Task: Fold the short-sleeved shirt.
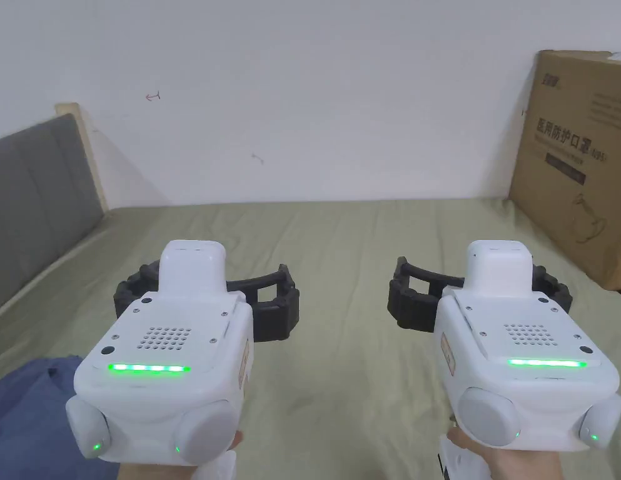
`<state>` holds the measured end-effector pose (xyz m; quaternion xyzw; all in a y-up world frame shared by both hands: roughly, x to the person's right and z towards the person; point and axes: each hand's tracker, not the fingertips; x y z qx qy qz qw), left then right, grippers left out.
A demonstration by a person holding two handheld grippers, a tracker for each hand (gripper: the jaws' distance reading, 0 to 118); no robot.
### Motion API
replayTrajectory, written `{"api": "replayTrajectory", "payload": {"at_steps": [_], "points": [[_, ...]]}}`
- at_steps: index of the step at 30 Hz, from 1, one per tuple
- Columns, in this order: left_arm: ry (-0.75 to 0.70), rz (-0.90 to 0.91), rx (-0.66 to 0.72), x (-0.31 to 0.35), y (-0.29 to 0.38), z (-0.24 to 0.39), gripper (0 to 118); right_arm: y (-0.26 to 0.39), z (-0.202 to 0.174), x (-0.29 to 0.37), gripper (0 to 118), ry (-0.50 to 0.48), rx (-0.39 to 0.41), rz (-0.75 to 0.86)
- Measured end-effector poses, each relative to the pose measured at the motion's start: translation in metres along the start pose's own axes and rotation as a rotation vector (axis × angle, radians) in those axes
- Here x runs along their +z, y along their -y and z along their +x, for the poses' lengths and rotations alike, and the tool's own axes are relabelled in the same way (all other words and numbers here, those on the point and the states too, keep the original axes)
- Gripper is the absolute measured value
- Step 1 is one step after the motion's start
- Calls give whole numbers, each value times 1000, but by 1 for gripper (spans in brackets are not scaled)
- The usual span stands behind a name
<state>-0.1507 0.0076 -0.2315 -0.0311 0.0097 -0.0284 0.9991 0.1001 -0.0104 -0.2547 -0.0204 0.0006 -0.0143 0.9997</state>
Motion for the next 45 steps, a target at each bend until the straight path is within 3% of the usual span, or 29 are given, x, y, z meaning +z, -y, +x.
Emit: {"api": "replayTrajectory", "payload": {"at_steps": [3, 4, 7, 10, 12, 14, 15, 16, 17, 18, 19, 22, 24, 27, 29, 31, 33, 36, 38, 41, 42, 43, 45], "points": [[6, 1, 0, 0, 0, -1, 118, -3, 0, -1, 118, 22, 3, -1], [51, 34, 65, 2, -1, -5, 118, -7, -3, -2, 118, 45, 40, 8], [192, 102, 468, 3, 0, -32, 118, -22, -27, 0, 118, 107, 321, 114], [156, 148, 930, -4, 23, -62, 118, -25, -67, 6, 118, 151, 726, 250], [72, 178, 1207, -8, 53, -74, 118, -8, -90, 5, 118, 114, 1089, 263], [-16, 142, 1464, -10, 86, -79, 118, 22, -105, 1, 118, 3, 1461, 234], [-44, 101, 1593, -11, 104, -81, 118, 40, -109, -1, 118, -24, 1601, 238], [-60, 63, 1658, -12, 119, -82, 118, 54, -112, -3, 117, -26, 1646, 241], [-57, 50, 1669, -13, 128, -84, 118, 58, -113, -4, 117, -25, 1612, 220], [-81, 23, 1627, -13, 130, -85, 118, 57, -113, -5, 117, -81, 1519, 146], [-108, 19, 1532, -12, 126, -86, 118, 47, -112, -5, 117, -136, 1355, 73], [-101, 32, 1187, -11, 86, -78, 118, 7, -92, -11, 117, -144, 913, -6], [-77, 25, 895, -14, 43, -61, 118, -18, -73, -15, 117, -90, 619, -16], [-32, 86, 297, -9, -6, -15, 118, -35, -28, -15, 117, -43, 161, -97], [-10, 104, -34, -4, -15, 19, 118, -23, -5, -19, 117, -15, -21, -165], [34, 82, -237, 1, -6, 44, 118, -6, 6, -15, 117, 31, -70, -208], [68, 45, -290, -1, 7, 53, 118, 4, 10, -11, 117, 50, -84, -227], [106, 27, -151, -2, 14, 50, 118, 5, 10, -6, 117, 30, -82, -138], [103, 33, -83, -2, 8, 44, 118, -6, -5, 8, 117, 39, -26, -46], [30, 92, -119, 4, -5, 40, 118, -14, -13, 14, 118, 75, 104, 97], [1, 111, -135, 6, -8, 41, 118, -15, -14, 15, 118, 57, 105, 118], [-48, 102, -155, 9, -10, 42, 118, -16, -16, 18, 118, 60, 91, 107], [-117, 70, -158, 13, -10, 42, 117, -17, -23, 17, 118, 117, 169, -3]]}}
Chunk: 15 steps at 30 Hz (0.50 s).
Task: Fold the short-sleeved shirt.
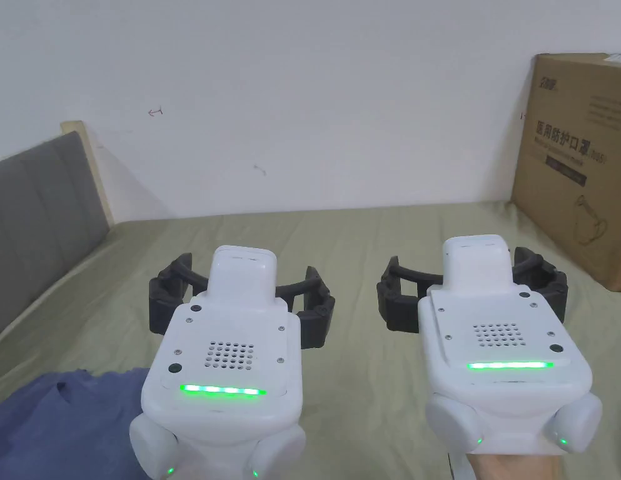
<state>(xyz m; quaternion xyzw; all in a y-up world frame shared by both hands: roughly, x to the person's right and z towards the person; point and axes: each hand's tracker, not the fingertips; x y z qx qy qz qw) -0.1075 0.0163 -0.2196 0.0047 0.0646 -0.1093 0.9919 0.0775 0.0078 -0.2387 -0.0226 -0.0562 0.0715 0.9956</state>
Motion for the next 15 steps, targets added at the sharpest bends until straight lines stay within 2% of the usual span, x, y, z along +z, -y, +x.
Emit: {"api": "replayTrajectory", "payload": {"at_steps": [1, 2, 3, 4, 5, 6, 8, 10, 15], "points": [[8, 5, 12, 1, 3, -2, 111, 7, 0, 0, 116, 6, 21, 36], [38, 25, 52, 4, 8, -5, 95, 12, -1, 5, 112, -9, 16, 84], [33, 22, 84, 6, 9, -6, 64, 14, -2, 9, 101, -5, 8, 82], [20, 4, 101, 5, 11, -7, 10, 14, -3, 12, 65, -1, -4, 68], [-15, -25, 101, 1, 13, -7, 0, 16, -3, 10, 25, -5, -35, 54], [-53, -19, 90, 1, 14, -7, 0, 17, 0, 6, 6, -9, -69, 27], [29, -24, 116, 0, 18, -11, 0, 18, 6, 3, 6, -48, -125, -4], [36, -32, 120, -2, 19, -12, 0, 18, 8, -1, 0, -45, -129, -14], [65, -80, 167, -8, 17, -19, 0, 14, 8, -3, 0, -67, -151, -26]]}}
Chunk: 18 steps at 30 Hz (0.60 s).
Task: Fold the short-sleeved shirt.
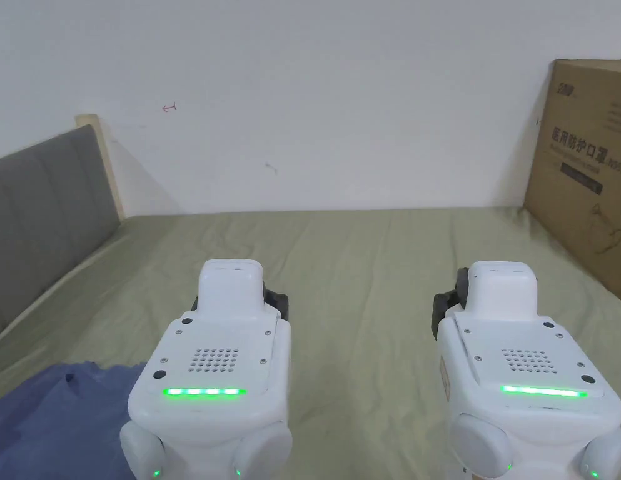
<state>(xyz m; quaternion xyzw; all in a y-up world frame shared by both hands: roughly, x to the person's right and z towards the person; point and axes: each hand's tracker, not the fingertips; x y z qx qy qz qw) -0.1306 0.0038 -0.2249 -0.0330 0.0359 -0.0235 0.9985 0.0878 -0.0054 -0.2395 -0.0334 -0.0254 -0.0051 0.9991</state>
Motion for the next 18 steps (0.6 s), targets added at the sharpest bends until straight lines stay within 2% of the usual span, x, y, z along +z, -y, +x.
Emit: {"api": "replayTrajectory", "payload": {"at_steps": [3, 5, 6, 8, 14, 18], "points": [[-12, -15, 47, 0, -1, -12, 0, -4, -7, -2, 0, -18, 8, -6], [-35, -10, 64, 2, -5, -24, 0, -9, -16, -4, 0, -98, 11, -12], [-41, -13, 68, 4, -6, -31, 0, -11, -24, -5, 0, -93, 16, -3], [-84, -13, 81, 9, -11, -51, 0, -15, -44, -8, 0, -150, 47, 12], [-319, -5, 26, 44, -16, -117, 0, -19, -119, -17, 0, -382, 21, -16], [-448, -18, 57, 75, -15, -155, 0, -17, -165, -14, 0, -514, 22, -38]]}}
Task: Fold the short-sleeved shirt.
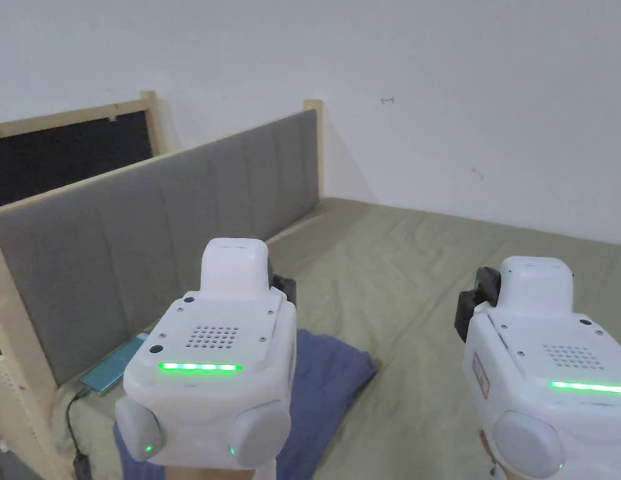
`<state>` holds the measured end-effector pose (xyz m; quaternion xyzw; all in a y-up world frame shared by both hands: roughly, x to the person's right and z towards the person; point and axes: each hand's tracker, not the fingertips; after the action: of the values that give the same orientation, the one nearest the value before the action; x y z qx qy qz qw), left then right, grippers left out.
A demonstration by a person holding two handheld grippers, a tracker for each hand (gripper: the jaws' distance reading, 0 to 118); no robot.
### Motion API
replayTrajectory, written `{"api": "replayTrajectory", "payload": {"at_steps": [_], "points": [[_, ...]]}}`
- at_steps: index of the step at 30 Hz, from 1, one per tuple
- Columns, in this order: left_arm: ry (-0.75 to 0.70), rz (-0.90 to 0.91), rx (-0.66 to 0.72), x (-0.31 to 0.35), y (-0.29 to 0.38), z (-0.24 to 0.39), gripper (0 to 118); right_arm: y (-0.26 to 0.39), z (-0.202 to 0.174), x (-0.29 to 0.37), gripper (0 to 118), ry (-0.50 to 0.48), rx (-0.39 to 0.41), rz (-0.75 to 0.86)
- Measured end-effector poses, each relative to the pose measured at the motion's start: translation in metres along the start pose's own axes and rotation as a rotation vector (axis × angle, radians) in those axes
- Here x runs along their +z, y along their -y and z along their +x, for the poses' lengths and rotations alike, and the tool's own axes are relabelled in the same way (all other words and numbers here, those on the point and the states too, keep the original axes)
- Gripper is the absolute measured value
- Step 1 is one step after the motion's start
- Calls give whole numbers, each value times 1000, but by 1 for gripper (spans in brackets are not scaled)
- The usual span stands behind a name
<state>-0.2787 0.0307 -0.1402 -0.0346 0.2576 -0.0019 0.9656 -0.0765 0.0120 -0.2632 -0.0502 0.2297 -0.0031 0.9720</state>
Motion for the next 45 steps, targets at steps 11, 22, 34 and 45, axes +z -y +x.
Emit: {"api": "replayTrajectory", "payload": {"at_steps": [11, 22, 34, 45], "points": [[-90, -200, -7, -43, 34, -41, 0, 23, -55, -24, 0, -134, 58, -70], [95, -807, 65, -205, 174, -19, 39, 69, -23, -64, 0, -62, -13, -274], [188, -966, 40, -240, 232, 13, 84, 107, 5, -95, 0, -22, -59, -398], [121, -1030, 218, -254, 227, -17, 4, 111, 24, -87, 0, -15, -125, -416]]}}
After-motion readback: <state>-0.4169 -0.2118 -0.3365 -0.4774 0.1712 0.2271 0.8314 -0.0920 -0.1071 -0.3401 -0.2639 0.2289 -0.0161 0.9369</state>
